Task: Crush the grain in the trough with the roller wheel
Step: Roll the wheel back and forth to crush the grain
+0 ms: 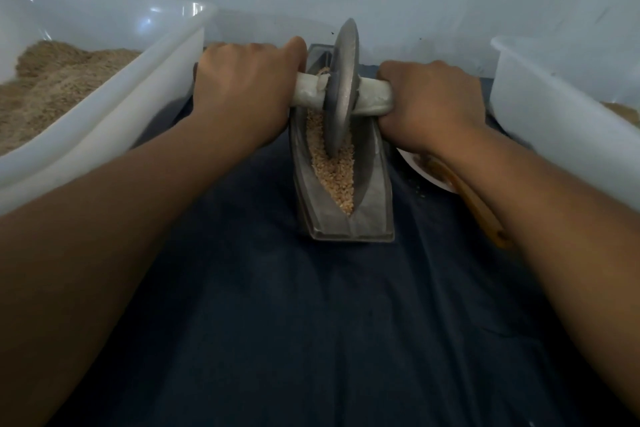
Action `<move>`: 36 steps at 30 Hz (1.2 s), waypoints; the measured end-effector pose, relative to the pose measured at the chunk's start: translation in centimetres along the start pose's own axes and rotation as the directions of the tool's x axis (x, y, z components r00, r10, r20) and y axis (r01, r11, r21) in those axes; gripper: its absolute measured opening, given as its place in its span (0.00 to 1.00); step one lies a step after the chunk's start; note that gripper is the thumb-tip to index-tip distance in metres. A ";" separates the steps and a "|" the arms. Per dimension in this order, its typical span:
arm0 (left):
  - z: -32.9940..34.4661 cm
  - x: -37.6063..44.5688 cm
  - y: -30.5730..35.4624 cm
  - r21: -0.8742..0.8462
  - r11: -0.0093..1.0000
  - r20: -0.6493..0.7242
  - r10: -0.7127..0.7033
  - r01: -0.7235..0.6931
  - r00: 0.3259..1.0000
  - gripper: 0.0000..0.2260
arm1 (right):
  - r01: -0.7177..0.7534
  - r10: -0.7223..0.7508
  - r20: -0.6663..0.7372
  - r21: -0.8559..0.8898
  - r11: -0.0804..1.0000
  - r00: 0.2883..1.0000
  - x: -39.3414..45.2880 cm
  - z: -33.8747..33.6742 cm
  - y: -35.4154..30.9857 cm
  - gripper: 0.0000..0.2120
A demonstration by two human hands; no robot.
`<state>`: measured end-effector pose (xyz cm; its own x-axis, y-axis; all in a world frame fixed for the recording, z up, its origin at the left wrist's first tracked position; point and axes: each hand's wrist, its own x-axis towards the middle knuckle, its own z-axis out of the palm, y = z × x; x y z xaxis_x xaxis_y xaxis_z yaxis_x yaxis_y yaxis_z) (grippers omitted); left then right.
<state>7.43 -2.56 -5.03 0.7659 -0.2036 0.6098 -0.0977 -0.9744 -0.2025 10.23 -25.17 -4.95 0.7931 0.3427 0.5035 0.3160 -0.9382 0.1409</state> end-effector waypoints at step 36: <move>1.8 1.8 -0.2 0.052 0.998 -0.113 0.039 -0.033 0.993 0.09 | 0.009 -0.057 0.299 0.162 0.987 0.953 3.8 0.3 1.5 0.09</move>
<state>9.93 -2.54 -5.25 0.6850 -0.2506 0.6841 -0.0900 -0.9609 -0.2618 13.87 -25.22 -3.07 0.8930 0.3944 0.2169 0.4029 -0.9152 0.0056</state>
